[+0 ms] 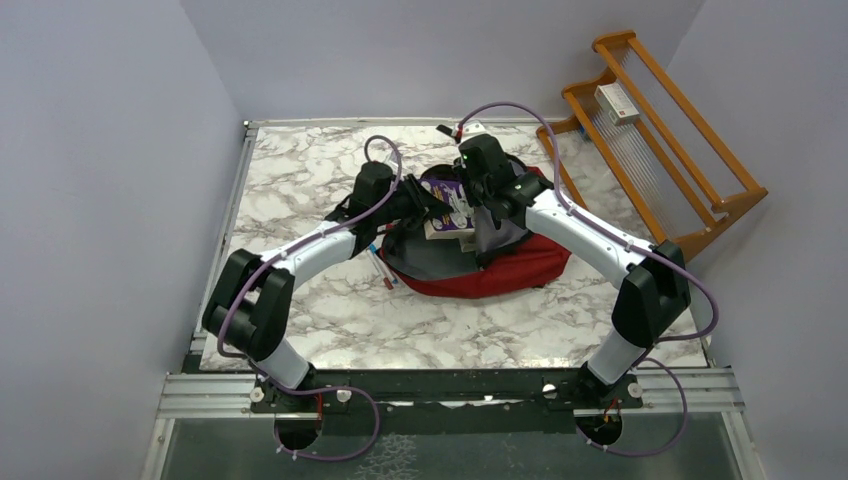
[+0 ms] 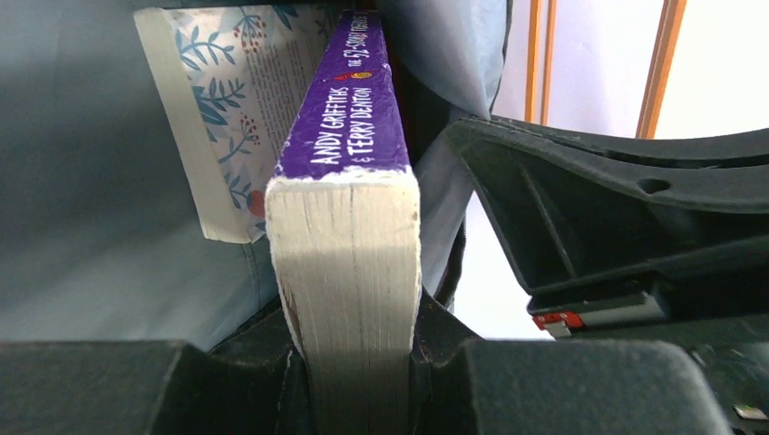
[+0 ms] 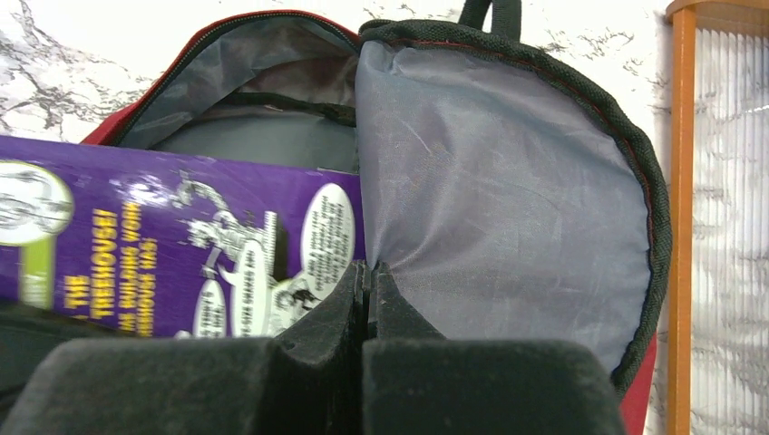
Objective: Pack the student bag
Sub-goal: Place the book in the student bag.
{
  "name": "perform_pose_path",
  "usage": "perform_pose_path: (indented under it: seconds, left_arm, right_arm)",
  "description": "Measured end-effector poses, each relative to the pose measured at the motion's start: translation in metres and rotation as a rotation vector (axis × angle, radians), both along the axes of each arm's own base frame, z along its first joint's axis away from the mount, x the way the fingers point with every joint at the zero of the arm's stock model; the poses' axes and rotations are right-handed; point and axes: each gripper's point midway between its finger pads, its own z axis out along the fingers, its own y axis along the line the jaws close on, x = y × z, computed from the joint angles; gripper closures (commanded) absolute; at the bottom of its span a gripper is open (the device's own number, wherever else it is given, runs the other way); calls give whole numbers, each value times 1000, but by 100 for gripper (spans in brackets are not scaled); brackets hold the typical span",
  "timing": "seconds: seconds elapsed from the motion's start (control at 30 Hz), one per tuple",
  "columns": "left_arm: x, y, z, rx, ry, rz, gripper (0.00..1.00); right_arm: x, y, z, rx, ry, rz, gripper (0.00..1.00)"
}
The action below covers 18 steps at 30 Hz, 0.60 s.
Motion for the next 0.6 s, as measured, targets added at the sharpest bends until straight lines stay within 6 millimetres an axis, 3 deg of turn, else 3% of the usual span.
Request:
perform_pose_path:
  seconds: [0.23,0.6]
  left_arm:
    - [4,-26,-7,-22,-27,-45,100]
    - [18,-57,-16,-83,-69,-64,100]
  right_arm:
    - [-1,4,0,18,7,16,99]
    - [-7,4,17,95,-22,16,99]
